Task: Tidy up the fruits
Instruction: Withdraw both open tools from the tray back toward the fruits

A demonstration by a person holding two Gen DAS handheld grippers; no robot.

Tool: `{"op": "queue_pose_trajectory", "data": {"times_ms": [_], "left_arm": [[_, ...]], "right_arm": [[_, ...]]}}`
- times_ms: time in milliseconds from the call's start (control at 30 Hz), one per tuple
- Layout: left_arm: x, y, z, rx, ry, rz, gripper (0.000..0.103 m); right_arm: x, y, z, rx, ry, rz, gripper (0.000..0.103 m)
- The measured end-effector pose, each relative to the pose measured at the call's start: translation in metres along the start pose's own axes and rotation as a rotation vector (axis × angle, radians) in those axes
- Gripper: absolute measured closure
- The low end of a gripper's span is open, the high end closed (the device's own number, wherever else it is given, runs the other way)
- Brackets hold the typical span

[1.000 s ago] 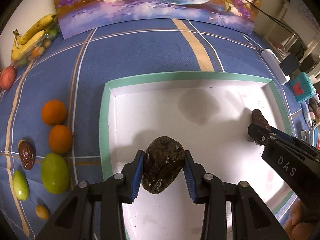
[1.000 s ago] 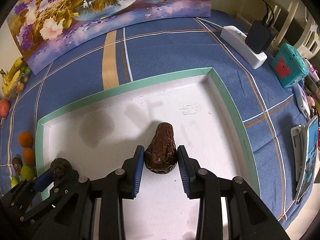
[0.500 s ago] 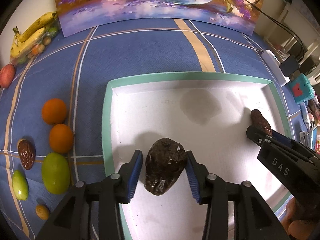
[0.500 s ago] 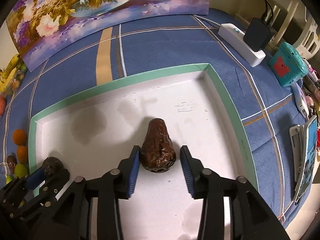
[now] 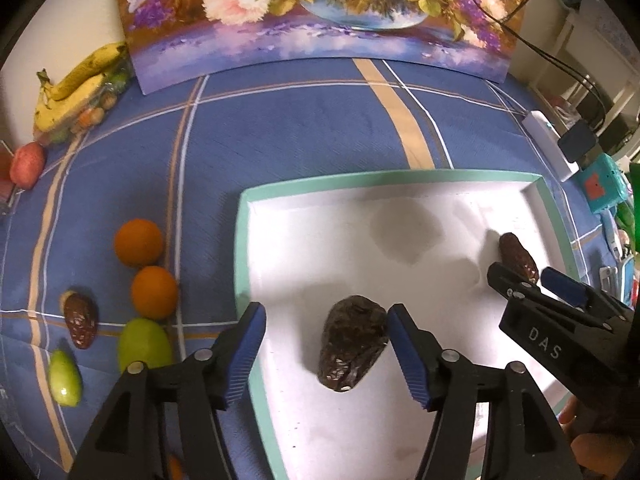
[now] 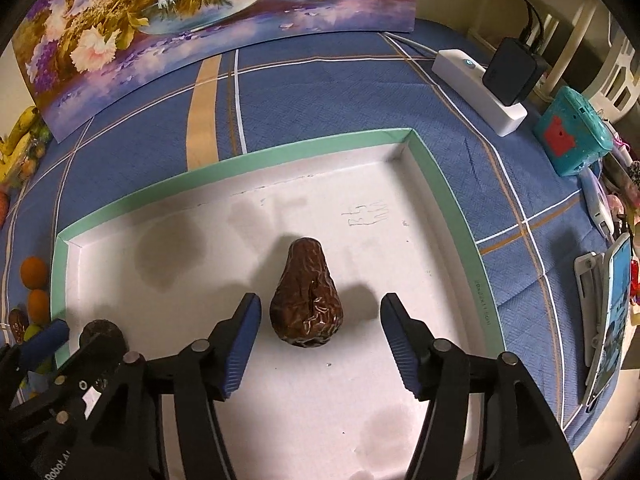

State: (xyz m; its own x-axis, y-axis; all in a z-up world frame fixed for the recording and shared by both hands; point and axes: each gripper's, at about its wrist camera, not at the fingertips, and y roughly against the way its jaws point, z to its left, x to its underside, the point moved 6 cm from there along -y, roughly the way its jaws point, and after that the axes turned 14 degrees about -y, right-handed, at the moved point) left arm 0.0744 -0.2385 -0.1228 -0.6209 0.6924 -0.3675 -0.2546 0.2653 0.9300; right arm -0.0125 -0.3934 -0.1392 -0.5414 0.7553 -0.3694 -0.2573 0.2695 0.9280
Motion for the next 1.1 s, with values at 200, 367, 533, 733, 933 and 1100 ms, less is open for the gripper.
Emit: {"op": "queue_pose_trajectory", "data": {"times_ms": [200, 367, 533, 733, 933, 1100], "left_arm": [[0.0, 0.005, 0.013, -0.024, 0.031, -0.011, 0.025], [0.004, 0.007, 0.028, -0.04, 0.081, -0.013, 0.014], [0.006, 0.011, 0.042, -0.061, 0.117, -0.041, 0.0], [0.01, 0.011, 0.056, -0.075, 0.173, -0.052, 0.0], [0.011, 0.026, 0.072, -0.066, 0.221, -0.131, 0.0], [0.011, 0.043, 0.083, -0.068, 0.251, -0.225, 0.0]], "right_arm": [[-0.002, 0.005, 0.001, -0.006, 0.01, -0.023, 0.023], [-0.004, 0.009, 0.001, -0.02, 0.006, -0.033, 0.017], [-0.006, 0.013, 0.002, -0.041, -0.001, -0.051, 0.009], [-0.011, 0.02, 0.002, -0.064, -0.009, -0.064, 0.007], [-0.016, 0.034, 0.005, -0.095, -0.012, -0.117, 0.007], [-0.015, 0.044, 0.012, -0.107, 0.01, -0.147, 0.007]]}}
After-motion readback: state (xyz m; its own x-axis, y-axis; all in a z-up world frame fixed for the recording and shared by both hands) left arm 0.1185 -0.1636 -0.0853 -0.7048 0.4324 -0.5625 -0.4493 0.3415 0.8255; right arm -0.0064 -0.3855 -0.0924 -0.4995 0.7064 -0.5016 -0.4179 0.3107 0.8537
